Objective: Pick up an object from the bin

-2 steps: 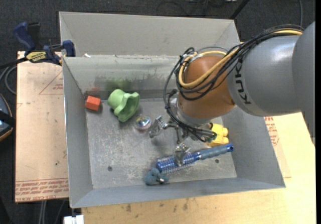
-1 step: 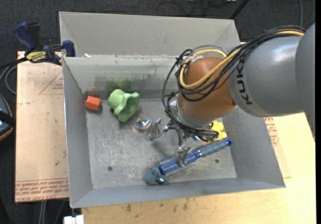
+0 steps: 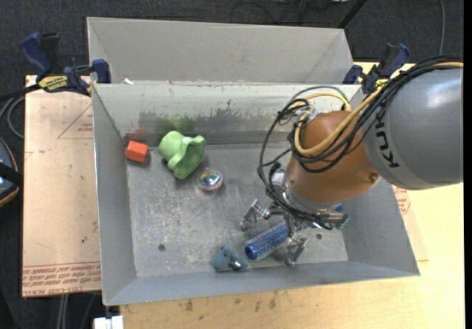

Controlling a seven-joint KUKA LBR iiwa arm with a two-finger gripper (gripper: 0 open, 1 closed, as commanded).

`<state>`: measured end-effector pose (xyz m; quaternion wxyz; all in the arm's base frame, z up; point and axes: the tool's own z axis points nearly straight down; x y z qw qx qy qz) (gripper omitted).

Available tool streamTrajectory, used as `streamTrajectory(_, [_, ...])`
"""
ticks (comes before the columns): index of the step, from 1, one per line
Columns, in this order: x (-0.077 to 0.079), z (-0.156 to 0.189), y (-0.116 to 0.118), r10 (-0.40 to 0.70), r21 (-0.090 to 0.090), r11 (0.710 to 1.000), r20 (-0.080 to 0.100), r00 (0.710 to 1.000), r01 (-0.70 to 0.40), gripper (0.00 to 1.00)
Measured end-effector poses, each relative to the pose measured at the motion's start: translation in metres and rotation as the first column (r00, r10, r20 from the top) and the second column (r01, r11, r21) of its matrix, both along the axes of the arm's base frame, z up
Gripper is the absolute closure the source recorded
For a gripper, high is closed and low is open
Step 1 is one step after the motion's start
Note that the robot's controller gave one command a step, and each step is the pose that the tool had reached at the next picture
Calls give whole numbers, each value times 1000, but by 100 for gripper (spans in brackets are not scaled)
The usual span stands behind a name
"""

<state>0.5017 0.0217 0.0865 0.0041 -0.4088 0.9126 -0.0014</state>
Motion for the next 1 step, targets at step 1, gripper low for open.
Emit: streamTrajectory(1, [-3,-4,1,1,1,1000,-8,1000,-1,100])
